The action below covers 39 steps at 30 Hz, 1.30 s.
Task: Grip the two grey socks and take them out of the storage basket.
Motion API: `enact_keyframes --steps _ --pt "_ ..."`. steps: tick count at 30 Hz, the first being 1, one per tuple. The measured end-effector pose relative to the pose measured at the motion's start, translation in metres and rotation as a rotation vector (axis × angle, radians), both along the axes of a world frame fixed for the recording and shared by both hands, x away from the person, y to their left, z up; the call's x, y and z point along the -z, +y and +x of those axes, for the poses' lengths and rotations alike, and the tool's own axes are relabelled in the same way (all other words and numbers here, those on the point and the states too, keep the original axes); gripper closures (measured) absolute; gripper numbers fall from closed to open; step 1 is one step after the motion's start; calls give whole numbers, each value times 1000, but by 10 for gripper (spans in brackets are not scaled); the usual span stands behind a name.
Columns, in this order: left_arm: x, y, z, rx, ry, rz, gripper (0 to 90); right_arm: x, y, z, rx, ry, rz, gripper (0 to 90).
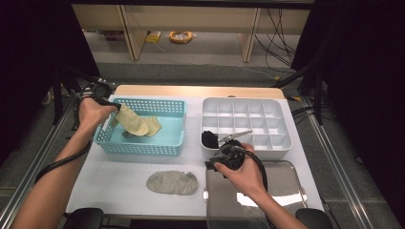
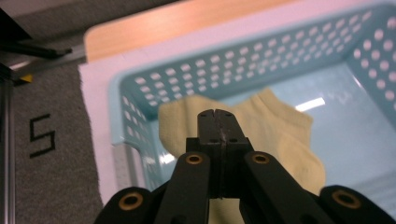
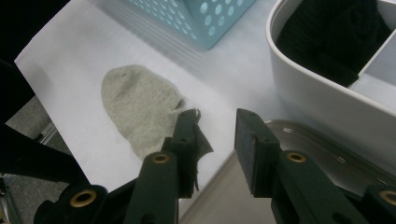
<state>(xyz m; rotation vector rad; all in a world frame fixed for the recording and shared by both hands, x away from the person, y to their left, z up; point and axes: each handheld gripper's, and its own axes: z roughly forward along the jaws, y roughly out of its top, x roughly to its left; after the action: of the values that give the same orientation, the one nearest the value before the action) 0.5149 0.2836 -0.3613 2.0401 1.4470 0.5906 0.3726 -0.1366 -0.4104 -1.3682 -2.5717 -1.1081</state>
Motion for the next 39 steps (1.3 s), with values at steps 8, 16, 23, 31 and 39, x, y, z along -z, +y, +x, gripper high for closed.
enact_keyframes --steps 8,16,23,31,39 --pt "-10 -1 -3 6 -53 -2 900 1 1 0 0 1 -2 701" --pt "32 -19 7 70 56 -52 735 1 0 1 -6 -7 -7 690" --pt "55 -42 11 119 202 -12 515 2 1 0 -18 5 -3 682" --pt "77 -50 16 130 323 91 575 3 1 0 -23 7 -6 677" --pt "76 -49 14 162 327 109 872 2 0 0 -13 -6 -4 678"
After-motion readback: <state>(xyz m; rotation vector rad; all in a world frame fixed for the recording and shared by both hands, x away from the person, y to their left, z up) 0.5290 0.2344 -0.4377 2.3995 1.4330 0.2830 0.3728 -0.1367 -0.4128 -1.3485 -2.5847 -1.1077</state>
